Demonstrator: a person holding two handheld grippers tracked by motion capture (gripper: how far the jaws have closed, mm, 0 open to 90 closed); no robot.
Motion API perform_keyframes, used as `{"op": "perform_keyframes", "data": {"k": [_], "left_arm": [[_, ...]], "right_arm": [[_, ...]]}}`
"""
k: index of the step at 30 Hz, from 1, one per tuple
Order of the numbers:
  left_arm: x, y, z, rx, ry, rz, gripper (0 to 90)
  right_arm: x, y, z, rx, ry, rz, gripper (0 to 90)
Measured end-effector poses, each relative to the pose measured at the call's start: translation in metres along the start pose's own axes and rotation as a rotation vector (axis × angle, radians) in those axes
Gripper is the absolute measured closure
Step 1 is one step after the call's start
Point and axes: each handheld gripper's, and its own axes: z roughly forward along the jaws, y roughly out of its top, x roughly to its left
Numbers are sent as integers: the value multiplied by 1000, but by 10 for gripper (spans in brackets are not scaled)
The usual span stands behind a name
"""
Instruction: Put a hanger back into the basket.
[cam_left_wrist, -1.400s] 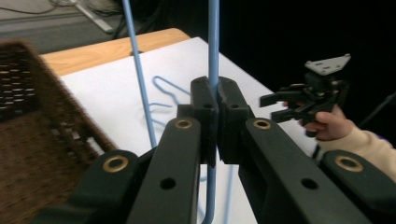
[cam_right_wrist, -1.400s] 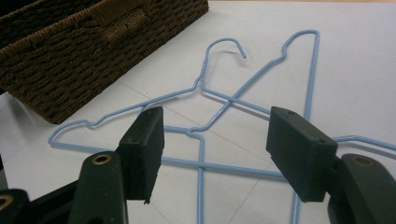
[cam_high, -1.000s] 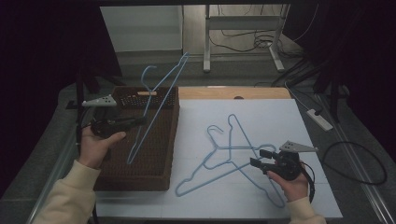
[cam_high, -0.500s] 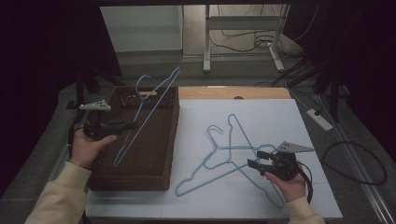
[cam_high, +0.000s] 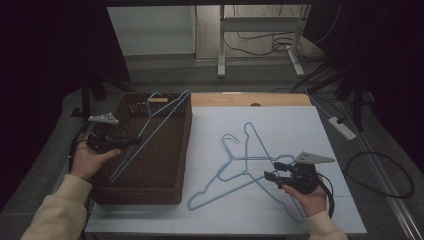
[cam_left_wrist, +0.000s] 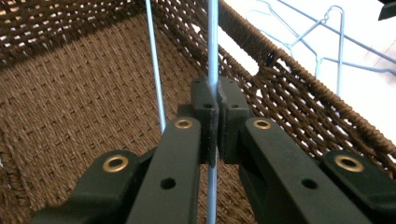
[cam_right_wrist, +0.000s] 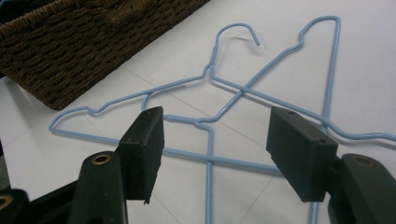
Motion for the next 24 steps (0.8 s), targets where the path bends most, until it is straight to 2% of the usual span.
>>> {"op": "perform_keyframes", "data": {"k": [3, 13, 21, 24], "left_arm": [[1, -2, -1, -6, -9, -5, 868], [3, -12, -6, 20, -8, -2, 868], [13, -21, 10, 83, 11, -32, 868], [17, -22, 19, 108, 31, -45, 868]], "right_arm": [[0, 0, 0, 4, -3, -4, 376], [1, 0, 1, 12, -2, -7, 376], [1, -1, 4, 19, 0, -11, 376], [1, -1, 4, 23, -1, -12, 375]]}}
